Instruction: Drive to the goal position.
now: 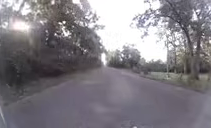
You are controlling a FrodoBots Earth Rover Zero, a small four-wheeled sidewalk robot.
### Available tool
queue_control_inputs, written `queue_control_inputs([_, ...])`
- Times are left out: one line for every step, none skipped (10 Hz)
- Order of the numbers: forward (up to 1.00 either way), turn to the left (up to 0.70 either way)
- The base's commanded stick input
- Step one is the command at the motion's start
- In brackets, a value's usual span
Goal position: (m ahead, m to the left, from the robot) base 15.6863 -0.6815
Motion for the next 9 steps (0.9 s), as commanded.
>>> queue_control_inputs([0.7,0.04])
queue_control_inputs([0.7,0.03])
queue_control_inputs([0.7,0.03])
queue_control_inputs([0.7,0.01])
queue_control_inputs([0.7,0.0])
queue_control_inputs([0.7,0.0])
queue_control_inputs([0.7,0.0])
queue_control_inputs([0.7,0.0])
queue_control_inputs([0.7,0.0])
